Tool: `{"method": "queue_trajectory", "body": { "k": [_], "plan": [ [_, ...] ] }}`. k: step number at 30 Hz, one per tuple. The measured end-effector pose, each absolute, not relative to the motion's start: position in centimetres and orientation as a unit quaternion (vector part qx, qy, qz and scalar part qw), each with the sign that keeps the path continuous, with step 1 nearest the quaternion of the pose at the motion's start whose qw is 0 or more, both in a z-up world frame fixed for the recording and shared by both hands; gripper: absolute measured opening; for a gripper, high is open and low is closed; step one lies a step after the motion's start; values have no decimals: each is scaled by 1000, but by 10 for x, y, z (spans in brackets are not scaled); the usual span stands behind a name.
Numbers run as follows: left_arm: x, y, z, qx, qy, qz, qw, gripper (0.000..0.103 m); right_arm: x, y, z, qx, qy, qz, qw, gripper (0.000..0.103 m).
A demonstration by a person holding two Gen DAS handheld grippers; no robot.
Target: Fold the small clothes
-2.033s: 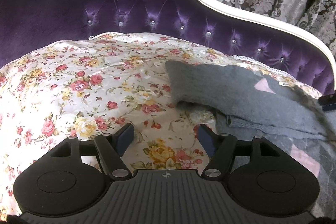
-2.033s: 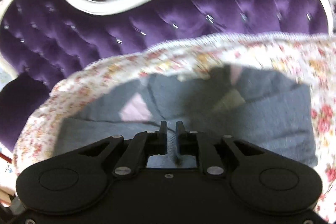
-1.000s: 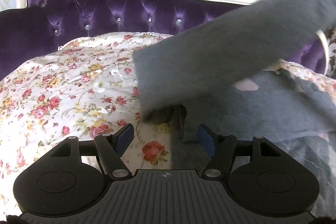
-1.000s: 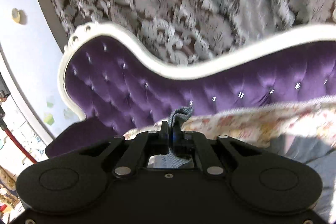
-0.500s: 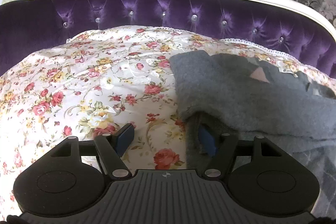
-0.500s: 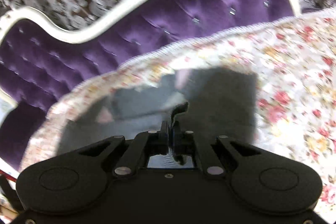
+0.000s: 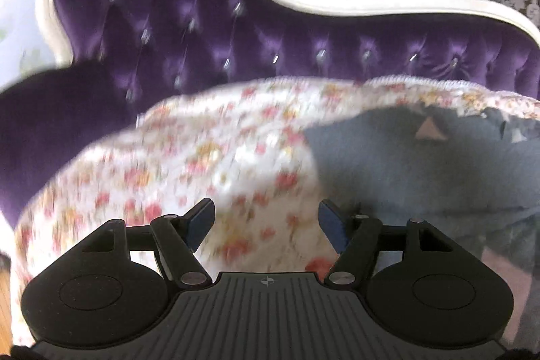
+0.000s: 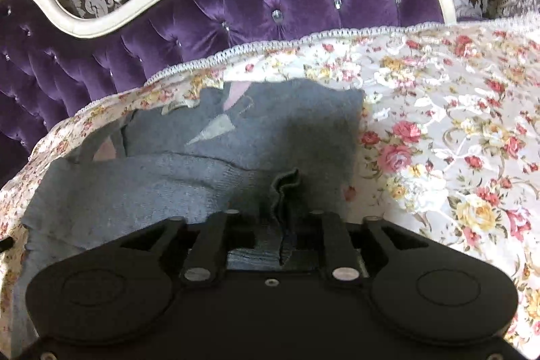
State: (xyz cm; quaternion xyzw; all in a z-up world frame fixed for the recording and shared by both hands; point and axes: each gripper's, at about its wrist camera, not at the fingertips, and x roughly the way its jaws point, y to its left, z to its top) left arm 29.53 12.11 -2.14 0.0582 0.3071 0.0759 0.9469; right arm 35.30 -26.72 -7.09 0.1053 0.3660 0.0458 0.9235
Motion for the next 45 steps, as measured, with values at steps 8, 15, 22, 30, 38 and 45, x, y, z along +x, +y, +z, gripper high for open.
{"method": "queue_trajectory", "body": {
  "k": [8,15,22,30,38,45],
  "plan": [
    [350,77,-25,100,307,33,946,67,342,-263,-56,77,307,34,948,55],
    [374,107,-62,88,361,48,927,68,333,-275,-48,43,292,14,955,55],
    [368,118,-62,56,364,47,929,69,336,-238,-53,-34,290,59,955,55],
    [370,132,-66,9,369,57,928,83,357,-250,-83,-4,343,47,938,58],
    [352,143,-59,-31,355,47,933,84,332,-256,-67,8,331,26,943,72],
    [296,144,-42,-20,360,20,933,86,286,-267,-49,48,316,45,947,95]
  ]
}}
